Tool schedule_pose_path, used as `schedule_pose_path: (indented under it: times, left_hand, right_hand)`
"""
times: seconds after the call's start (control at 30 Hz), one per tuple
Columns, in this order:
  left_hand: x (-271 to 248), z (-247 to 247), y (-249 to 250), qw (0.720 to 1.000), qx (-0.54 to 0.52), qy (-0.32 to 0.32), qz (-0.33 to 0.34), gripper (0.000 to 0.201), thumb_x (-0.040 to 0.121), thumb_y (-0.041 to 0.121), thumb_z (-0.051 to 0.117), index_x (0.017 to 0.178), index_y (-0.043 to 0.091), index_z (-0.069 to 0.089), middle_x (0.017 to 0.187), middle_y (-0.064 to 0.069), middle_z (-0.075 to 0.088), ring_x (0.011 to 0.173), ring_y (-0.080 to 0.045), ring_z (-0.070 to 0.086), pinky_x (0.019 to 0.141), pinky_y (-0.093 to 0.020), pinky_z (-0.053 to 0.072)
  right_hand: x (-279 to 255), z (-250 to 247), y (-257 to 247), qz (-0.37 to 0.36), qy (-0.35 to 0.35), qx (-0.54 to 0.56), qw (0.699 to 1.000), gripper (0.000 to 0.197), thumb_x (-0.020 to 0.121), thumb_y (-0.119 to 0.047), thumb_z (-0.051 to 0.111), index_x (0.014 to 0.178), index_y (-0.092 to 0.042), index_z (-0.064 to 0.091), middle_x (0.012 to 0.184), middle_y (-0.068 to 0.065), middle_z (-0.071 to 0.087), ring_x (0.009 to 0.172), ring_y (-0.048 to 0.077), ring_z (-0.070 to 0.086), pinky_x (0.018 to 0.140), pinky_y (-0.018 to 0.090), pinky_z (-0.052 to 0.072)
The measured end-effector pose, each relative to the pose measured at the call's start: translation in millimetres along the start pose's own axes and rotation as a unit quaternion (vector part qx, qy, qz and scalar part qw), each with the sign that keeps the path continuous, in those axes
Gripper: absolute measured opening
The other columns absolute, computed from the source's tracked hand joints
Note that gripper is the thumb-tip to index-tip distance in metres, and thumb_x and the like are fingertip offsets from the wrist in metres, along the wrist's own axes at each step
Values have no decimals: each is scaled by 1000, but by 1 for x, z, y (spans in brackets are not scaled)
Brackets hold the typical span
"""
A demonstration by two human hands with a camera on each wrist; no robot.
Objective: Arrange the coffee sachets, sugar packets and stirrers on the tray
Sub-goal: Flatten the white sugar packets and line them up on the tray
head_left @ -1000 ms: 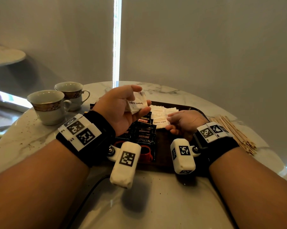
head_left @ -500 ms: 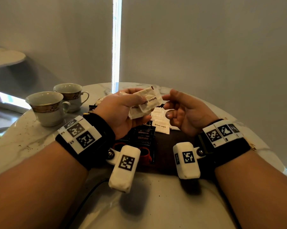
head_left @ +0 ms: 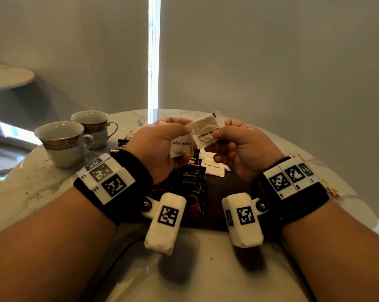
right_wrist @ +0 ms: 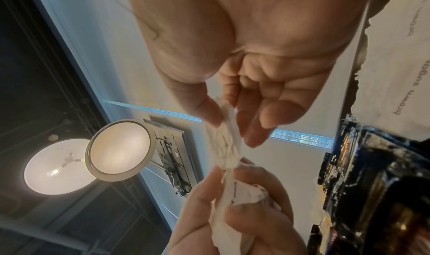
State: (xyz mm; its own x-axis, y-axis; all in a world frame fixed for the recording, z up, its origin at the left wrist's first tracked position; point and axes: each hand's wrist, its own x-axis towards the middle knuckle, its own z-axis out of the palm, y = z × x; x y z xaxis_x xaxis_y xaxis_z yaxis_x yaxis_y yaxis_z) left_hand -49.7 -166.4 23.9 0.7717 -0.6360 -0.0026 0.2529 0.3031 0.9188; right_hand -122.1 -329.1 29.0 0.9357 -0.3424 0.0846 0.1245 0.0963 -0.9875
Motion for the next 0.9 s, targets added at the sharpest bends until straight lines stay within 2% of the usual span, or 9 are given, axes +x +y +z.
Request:
schedule_pose_path:
  times: [0.17,0.23,0.3,0.4,0.53,0.6,0.67,0.77,0.9]
  left_hand:
    - [3,-2,0,1000,-12,14,2,15,98,6,52,104,12,65,93,-13,63,64,-18,62,49,-23,47]
    - [5,-3,0,1000,-22,13,-9,14,96,10,56,108,12,64,95,-11,62,64,-17,62,48,-22,46]
    - [6,-5,0,999,-30,-1,-21,27,89,17,66,115,11,61,96,-10,61,63,-17,61,46,-21,44]
    - [6,-6,-2,999,-3,-37,-30,55,76,29,76,125,7,60,96,-10,60,65,-15,59,45,-19,43]
    - [5,-4,-5,997,29,-66,-20,48,77,26,78,119,9,62,97,-14,68,69,-19,63,46,-20,45]
    - [4,-3,-5,998,29,-46,-12,28,83,19,72,108,12,62,91,-13,71,65,-19,66,45,-21,47]
    - [4,-1,-2,1000,8,-28,4,7,93,10,65,97,13,60,86,-12,70,61,-19,66,45,-22,49]
    - [6,-4,-1,1000,-11,-7,21,12,95,2,59,100,13,57,92,-14,68,67,-22,66,50,-26,54]
    - [6,-4,-3,1000,-11,-14,24,9,94,10,64,101,14,61,95,-14,68,67,-22,65,49,-27,52]
  right_hand:
    - [2,-1,0,-12,22,25,999,9,94,0,51,94,-7,55,73,7,71,61,18,67,47,24,45]
    - [2,-1,0,-21,28,39,999,9,94,0,52,91,-7,57,74,8,69,62,19,66,47,23,47]
    - [2,1,-1,-28,22,55,998,11,94,0,52,100,-1,62,79,11,69,64,20,67,48,25,52]
    - [-1,5,0,-29,15,51,998,33,87,-3,61,118,8,61,94,18,71,83,30,67,69,39,54]
    - [-4,8,1,-27,-18,36,999,51,72,-9,67,121,5,61,105,24,68,95,40,64,80,45,53]
    - [-4,8,2,-29,-24,21,999,46,71,-11,69,116,0,64,102,21,70,91,37,66,74,42,55]
    - [-3,7,3,-30,-16,11,999,41,72,-13,71,111,-1,65,94,17,71,79,31,67,60,32,50]
    - [-2,7,4,-35,17,18,999,22,82,-8,68,102,1,64,83,15,72,66,23,65,47,24,46]
    - [-1,5,5,-36,29,22,999,3,91,-2,63,94,-1,64,77,12,73,61,19,66,45,23,46]
